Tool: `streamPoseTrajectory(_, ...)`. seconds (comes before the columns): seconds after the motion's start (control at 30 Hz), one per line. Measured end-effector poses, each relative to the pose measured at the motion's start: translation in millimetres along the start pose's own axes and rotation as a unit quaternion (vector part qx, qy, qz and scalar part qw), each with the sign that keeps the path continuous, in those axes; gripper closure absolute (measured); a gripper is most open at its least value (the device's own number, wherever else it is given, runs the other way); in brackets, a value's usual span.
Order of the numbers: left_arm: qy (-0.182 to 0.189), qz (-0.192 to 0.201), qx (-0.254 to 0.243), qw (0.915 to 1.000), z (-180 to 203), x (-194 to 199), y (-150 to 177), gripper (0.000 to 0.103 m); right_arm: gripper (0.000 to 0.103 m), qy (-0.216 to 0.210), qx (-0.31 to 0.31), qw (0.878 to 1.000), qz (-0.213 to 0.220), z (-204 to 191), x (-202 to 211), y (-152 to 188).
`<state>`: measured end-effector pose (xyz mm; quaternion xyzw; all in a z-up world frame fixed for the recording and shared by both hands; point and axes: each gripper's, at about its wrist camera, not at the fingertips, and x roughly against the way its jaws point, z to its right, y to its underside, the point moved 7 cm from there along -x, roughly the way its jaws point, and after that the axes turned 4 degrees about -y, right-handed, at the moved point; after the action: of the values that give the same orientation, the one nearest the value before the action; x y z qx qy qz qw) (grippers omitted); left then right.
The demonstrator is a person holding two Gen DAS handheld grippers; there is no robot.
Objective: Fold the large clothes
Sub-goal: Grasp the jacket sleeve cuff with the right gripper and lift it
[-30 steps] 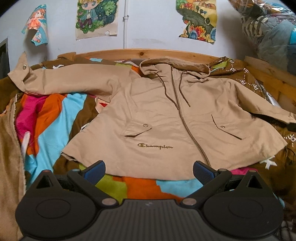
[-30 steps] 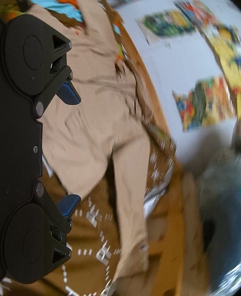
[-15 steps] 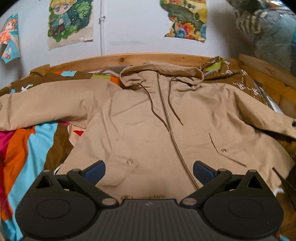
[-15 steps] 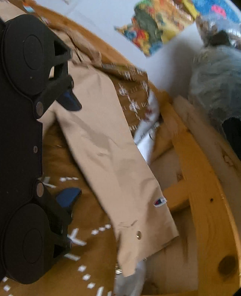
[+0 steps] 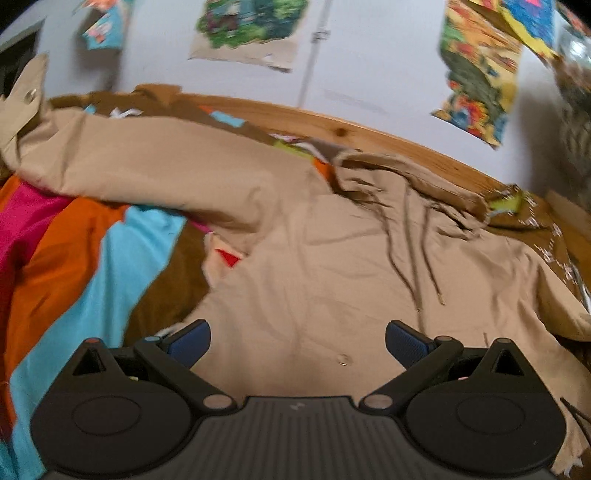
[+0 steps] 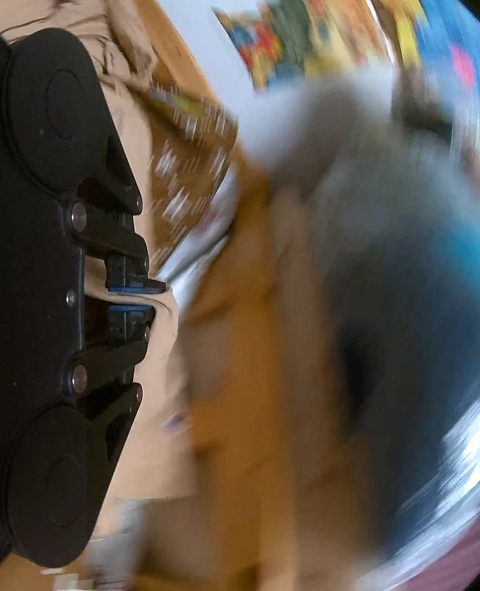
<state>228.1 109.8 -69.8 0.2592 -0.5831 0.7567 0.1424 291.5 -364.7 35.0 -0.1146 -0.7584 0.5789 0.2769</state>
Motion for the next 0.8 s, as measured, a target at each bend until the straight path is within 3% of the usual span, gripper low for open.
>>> streamPoseTrajectory(0.07,-0.004,-0.009,0.018,0.9998,-14.3,-5.5,-2.3,0.001,0.099,-0.045,0.089,0.994,0.055,-47.7,12.2,-16.6)
streamPoseTrajectory(0.13,-0.004,-0.013,0.040,0.9991,-26.5,-9.2,-3.8,0.001,0.099,-0.108,0.205,0.966,0.115,-110.1,29.7,-22.5)
streamPoseTrajectory(0.17,-0.003,-0.015,0.052,0.9985,-32.1,-10.6,-4.6,0.001,0.099,-0.146,0.267,0.942,0.141,-143.9,41.4,-17.7)
streamPoseTrajectory(0.27,-0.003,-0.015,0.070,0.9975,-42.8,-12.9,-7.2,0.001,0.099,-0.270,0.423,0.849,0.168,-229.2,75.8,28.5)
streamPoseTrajectory(0.33,-0.006,-0.010,0.080,0.9967,-48.1,-13.6,-9.3,0.001,0.100,-0.345,0.504,0.781,0.134,-265.9,94.8,79.2)
streamPoseTrajectory(0.43,-0.009,-0.005,0.091,0.9958,-55.0,-14.2,-9.7,0.001,0.098,-0.403,0.596,0.690,0.081,-283.6,115.6,156.0)
streamPoseTrajectory(0.47,-0.011,-0.004,0.092,0.9957,-57.0,-15.2,-9.3,0.001,0.093,-0.410,0.614,0.671,0.065,-281.3,117.6,178.0)
streamPoseTrajectory(0.53,-0.012,-0.006,0.092,0.9957,-59.3,-18.9,-7.2,0.001,0.083,-0.426,0.631,0.648,0.019,-271.9,122.0,209.4)
streamPoseTrajectory(0.6,-0.011,-0.011,0.093,0.9956,-60.7,-22.6,-4.1,0.001,0.071,-0.437,0.627,0.645,-0.025,-257.1,123.8,225.4)
streamPoseTrajectory(0.67,-0.005,-0.015,0.093,0.9955,-59.6,-27.2,-1.4,0.001,0.043,-0.449,0.607,0.654,-0.054,-240.5,129.9,225.2)
streamPoseTrajectory(0.8,0.018,-0.021,0.076,0.9967,-47.2,-31.7,5.3,0.001,0.036,-0.449,0.560,0.690,-0.092,-206.9,132.2,206.4)
